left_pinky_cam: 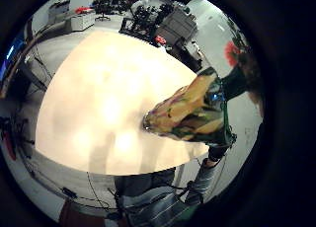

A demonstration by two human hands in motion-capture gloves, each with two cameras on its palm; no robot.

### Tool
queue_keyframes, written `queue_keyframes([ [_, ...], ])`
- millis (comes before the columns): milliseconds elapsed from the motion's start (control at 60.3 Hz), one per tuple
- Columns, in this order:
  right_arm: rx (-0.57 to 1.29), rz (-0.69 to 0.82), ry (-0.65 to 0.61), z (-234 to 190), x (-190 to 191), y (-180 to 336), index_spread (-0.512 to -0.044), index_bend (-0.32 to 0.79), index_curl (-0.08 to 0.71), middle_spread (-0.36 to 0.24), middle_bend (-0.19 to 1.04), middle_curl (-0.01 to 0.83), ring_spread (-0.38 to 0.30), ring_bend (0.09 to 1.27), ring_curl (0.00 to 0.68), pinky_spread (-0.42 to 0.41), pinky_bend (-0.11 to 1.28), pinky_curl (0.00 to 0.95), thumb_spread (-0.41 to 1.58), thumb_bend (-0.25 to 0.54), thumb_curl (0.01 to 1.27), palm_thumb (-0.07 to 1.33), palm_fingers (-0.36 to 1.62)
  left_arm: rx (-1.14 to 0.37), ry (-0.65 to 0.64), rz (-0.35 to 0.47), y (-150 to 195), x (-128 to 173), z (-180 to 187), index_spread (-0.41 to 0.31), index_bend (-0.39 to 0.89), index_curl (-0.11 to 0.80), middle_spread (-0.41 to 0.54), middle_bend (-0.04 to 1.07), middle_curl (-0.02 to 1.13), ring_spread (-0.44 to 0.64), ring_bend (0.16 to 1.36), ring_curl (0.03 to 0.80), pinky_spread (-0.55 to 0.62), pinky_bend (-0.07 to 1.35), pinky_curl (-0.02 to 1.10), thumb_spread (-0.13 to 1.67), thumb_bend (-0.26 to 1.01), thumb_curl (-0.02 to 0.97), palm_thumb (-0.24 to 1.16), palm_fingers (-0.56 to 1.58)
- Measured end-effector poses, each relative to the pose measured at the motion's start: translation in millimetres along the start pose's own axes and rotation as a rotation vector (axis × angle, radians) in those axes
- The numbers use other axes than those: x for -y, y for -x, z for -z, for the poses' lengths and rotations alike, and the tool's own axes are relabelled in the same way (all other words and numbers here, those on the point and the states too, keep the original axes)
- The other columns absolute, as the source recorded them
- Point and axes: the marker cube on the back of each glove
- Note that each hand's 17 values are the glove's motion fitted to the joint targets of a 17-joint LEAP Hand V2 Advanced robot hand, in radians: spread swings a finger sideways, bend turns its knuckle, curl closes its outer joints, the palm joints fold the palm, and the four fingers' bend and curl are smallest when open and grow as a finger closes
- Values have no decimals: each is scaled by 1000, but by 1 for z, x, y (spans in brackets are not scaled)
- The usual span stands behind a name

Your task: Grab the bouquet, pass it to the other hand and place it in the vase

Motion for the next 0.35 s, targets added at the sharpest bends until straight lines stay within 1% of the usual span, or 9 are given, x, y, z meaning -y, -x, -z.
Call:
queue_keyframes([
  [17, -13, -24, -4, 1, 0, -1, -158, 152, 404, -49, 416, 513, -113, 560, 469, -177, 299, 421, 1076, -19, 419, 716, 1190, -3, 52, 52, 1, -8, 0, 212, 46, 171, 390, 193, 337, 400, 629, 299, 438, 463, 318, 765, -40, 357, 214, -177],
  [50, -22, -62, -11, 2, 0, -1, -157, 152, 404, -49, 416, 513, -113, 560, 469, -177, 298, 421, 1078, -19, 419, 718, 1190, -7, 79, 80, 2, -13, 1, 216, 52, 159, 394, 190, 334, 409, 625, 296, 443, 455, 315, 762, -39, 356, 215, -173],
  [100, -18, -61, -10, 2, 0, 2, -157, 152, 404, -49, 416, 514, -113, 560, 469, -178, 298, 422, 1081, -20, 419, 719, 1190, -8, 69, 78, 2, -15, 4, 215, 58, 146, 400, 190, 332, 419, 617, 291, 450, 446, 313, 759, -40, 355, 214, -164],
  [182, -114, -78, -17, 5, 1, -1, -157, 152, 405, -49, 416, 514, -113, 559, 470, -178, 297, 423, 1080, -20, 421, 722, 1190, -3, 49, 85, 3, -14, 7, 216, 69, 127, 400, 193, 329, 431, 606, 285, 457, 437, 309, 757, -39, 352, 216, -141],
  [299, -63, -86, 5, 4, 2, 10, -156, 152, 405, -49, 415, 515, -113, 559, 471, -178, 296, 425, 1080, -21, 425, 728, 1190, 1, 48, 102, 0, -22, 10, 216, 77, 112, 391, 199, 330, 439, 598, 279, 454, 423, 307, 755, -39, 349, 216, -116],
  [348, -47, -46, 14, 3, 3, 13, -156, 152, 405, -49, 415, 515, -113, 559, 471, -173, 296, 426, 1083, -22, 424, 726, 1190, -3, 49, 109, 5, -21, 7, 215, 80, 108, 388, 195, 330, 435, 602, 279, 453, 417, 307, 754, -39, 348, 217, -110],
])
